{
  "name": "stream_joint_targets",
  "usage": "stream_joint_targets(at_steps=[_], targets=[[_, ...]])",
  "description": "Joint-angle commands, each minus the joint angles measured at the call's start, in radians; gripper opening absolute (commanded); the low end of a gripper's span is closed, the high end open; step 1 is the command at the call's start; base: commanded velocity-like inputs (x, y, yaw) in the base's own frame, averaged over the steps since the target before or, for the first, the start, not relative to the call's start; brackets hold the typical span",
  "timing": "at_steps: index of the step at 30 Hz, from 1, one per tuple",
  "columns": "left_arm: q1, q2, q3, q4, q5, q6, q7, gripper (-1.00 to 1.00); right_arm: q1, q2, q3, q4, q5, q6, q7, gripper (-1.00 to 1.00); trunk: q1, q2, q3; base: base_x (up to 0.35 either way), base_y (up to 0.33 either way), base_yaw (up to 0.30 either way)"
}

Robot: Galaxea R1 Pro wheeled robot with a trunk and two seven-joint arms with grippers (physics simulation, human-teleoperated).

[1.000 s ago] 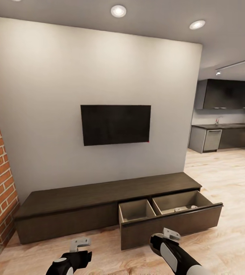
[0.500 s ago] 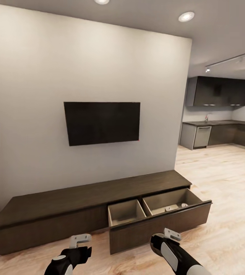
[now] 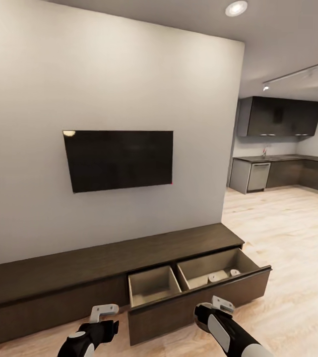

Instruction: Place each of the two pumpkins and all three candles from the living room inside a cabinet in the living room (use any cabinet), then make sure every cabinet is closed, and position the cauldron so it is next to a table in the living room.

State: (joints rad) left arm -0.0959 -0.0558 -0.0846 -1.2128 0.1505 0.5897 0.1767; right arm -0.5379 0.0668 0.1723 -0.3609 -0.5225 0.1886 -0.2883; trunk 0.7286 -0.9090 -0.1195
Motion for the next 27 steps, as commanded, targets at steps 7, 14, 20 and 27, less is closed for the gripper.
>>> stream_joint_targets(at_steps=[7,14,20,27], targets=[[-0.001,0.000,-0.001,-0.001,0.011,0.004,0.010,1.00,-0.001,-0.002,0.007,-0.003,-0.005,0.005,-0.008,-1.00,0.001,-0.001,-0.002,0.287,-0.175,0.004],[-0.001,-0.001,-0.001,-0.001,0.011,0.004,0.010,1.00,-0.001,0.000,0.009,-0.005,-0.005,0.005,-0.008,-1.00,0.001,-0.001,-0.002,0.274,-0.198,0.142],[-0.001,0.000,-0.001,-0.001,0.011,0.004,0.010,1.00,-0.001,0.000,0.009,-0.007,-0.005,0.006,-0.008,-1.00,0.001,-0.001,-0.002,0.273,-0.200,0.058],[-0.001,0.000,-0.001,-0.001,0.011,0.004,0.010,1.00,-0.001,0.001,0.009,-0.009,-0.005,0.006,-0.008,-1.00,0.001,-0.001,-0.002,0.272,-0.200,0.006]])
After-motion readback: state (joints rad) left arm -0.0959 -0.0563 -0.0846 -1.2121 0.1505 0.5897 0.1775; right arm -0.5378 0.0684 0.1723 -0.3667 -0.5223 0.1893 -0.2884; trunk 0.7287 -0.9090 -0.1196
